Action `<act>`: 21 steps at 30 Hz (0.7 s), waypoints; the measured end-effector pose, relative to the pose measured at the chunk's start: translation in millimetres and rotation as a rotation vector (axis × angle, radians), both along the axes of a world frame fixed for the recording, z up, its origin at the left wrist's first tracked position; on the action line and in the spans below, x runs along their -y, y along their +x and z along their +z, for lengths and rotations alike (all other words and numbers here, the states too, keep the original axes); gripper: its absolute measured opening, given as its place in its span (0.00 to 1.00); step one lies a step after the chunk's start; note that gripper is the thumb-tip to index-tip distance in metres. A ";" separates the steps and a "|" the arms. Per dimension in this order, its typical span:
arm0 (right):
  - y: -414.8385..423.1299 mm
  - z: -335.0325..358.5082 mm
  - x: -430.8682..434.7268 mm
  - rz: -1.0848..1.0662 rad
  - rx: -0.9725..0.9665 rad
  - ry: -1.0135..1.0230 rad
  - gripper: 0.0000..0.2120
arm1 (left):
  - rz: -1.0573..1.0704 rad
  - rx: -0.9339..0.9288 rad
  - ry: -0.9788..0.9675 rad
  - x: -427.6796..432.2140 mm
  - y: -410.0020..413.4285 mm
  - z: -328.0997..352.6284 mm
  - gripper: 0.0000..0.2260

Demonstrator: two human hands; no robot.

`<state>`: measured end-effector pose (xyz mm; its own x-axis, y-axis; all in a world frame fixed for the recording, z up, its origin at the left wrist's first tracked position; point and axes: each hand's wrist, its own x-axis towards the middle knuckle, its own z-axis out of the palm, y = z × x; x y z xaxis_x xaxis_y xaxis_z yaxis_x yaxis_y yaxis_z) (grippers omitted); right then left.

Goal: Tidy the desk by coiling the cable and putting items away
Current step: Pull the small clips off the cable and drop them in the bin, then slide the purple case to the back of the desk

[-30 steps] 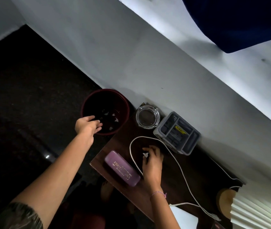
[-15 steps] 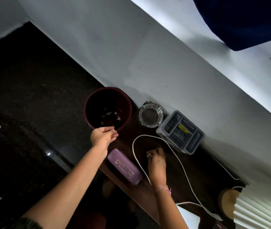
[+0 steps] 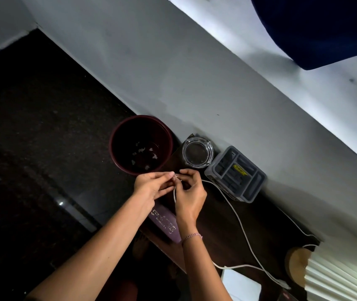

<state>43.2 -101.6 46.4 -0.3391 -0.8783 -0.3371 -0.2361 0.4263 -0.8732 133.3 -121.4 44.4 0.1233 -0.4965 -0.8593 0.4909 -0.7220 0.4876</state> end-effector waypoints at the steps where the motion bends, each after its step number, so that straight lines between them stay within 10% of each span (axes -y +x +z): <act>1: 2.3 1.0 0.9 0.032 0.007 0.005 0.12 | 0.015 -0.008 -0.007 0.5 2.7 0.0 0.03; 7: 11.5 0.6 -7.3 0.241 0.007 0.017 0.20 | 0.112 0.103 -0.029 11.8 33.3 -5.1 0.04; 21: -18.7 -13.7 -52.8 -0.001 -0.070 0.075 0.14 | -0.012 0.364 0.085 35.8 89.4 -23.1 0.16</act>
